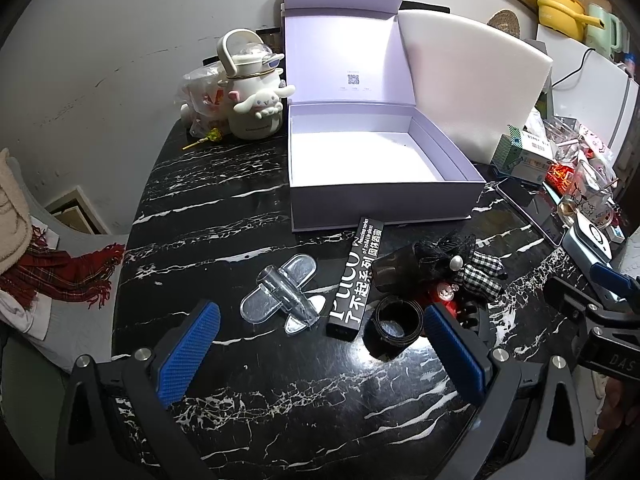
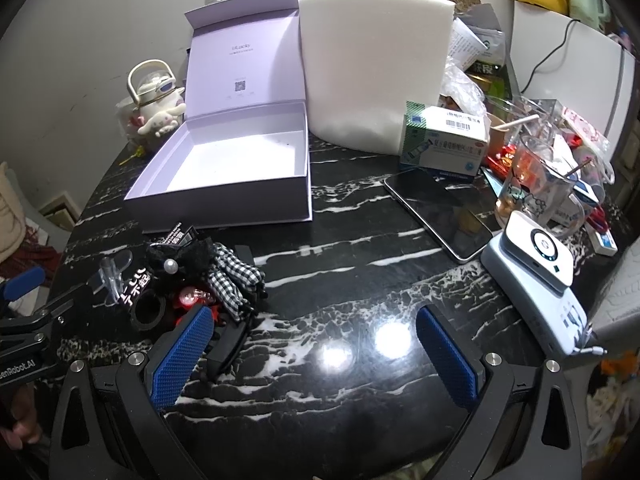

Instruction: Organize rigid objects

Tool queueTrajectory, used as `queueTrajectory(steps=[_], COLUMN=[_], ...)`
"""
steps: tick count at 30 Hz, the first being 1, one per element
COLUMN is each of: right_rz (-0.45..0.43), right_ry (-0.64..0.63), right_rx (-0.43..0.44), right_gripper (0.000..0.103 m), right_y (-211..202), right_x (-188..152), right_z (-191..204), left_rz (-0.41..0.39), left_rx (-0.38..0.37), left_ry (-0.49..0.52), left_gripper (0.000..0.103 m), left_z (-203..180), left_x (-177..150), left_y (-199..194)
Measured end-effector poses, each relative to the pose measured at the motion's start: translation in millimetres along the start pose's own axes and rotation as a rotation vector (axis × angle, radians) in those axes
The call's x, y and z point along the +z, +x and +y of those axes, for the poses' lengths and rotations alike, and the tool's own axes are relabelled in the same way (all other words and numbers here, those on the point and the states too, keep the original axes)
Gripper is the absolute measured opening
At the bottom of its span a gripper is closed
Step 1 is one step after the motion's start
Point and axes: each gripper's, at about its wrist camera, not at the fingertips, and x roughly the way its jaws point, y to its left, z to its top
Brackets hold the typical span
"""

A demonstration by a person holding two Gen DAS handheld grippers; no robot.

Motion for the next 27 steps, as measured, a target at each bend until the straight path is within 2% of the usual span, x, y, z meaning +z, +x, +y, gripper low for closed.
queueTrajectory(steps=[21,27], right_rz=[-0.014,0.005], right_ry=[-0.009,-0.013], right_rx=[0.015,0.056], right_gripper=[0.103,0.103], right_y=[-13,-9], right_x=[-6,-10], right_z=[1,1], left_rz=[-0.008,0.006], left_rx=[-0.011,-0.020], left_ry=[-0.016,-0.034], left_gripper=[0.103,0.103], left_z=[-2,1], left_x=[-11,-15], left_y=[-15,-14])
